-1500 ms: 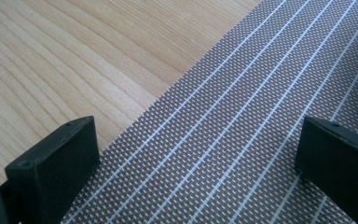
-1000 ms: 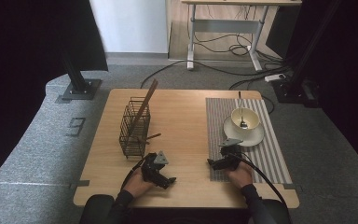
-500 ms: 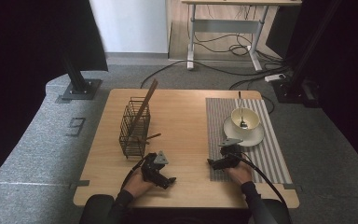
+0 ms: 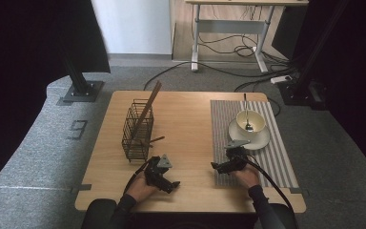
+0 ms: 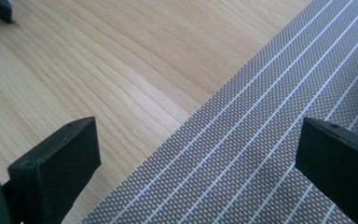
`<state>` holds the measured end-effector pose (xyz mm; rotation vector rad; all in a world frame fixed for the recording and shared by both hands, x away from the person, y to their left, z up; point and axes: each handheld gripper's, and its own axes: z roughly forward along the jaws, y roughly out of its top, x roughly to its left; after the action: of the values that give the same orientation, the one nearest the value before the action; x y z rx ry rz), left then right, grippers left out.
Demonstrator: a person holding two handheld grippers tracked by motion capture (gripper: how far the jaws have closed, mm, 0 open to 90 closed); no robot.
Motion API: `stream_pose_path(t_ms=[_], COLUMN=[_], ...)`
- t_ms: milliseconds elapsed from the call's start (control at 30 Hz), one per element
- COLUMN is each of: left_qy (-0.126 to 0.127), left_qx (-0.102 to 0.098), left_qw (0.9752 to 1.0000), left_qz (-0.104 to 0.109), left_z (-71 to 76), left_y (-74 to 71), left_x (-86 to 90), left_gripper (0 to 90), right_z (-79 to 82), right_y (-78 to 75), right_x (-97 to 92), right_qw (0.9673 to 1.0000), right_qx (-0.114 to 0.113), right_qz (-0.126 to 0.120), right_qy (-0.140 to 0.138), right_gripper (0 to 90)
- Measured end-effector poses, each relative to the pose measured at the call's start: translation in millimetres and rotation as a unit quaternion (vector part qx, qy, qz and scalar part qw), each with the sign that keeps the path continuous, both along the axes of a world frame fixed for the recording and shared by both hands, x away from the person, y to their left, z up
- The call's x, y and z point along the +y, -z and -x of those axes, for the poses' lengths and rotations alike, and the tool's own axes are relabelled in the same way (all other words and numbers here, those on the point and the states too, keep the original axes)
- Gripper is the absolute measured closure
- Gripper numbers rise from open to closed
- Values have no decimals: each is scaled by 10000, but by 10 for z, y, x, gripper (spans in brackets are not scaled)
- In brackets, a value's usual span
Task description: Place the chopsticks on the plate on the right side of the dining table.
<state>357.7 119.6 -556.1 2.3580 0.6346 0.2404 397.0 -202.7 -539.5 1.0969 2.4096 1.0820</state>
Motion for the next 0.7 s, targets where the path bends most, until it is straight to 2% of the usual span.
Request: stream_pose_path(t_ms=[200, 333, 700], left_qy=[2, 4, -2], left_qx=[0, 1, -4], left_qw=[10000, 10000, 10000], left_qz=[1, 1, 17], left_z=[1, 2, 5], left_y=[0, 0, 1], left_x=[0, 1, 0], left_gripper=[0, 0, 0], right_z=[37, 50, 57], right_y=[-144, -177, -365], right_x=[62, 92, 214], right_qw=[9999, 9997, 9989], right_qx=[-28, -55, -61], right_qz=[-74, -10, -66], right_qy=[-147, -240, -459], right_gripper=[10, 10, 8])
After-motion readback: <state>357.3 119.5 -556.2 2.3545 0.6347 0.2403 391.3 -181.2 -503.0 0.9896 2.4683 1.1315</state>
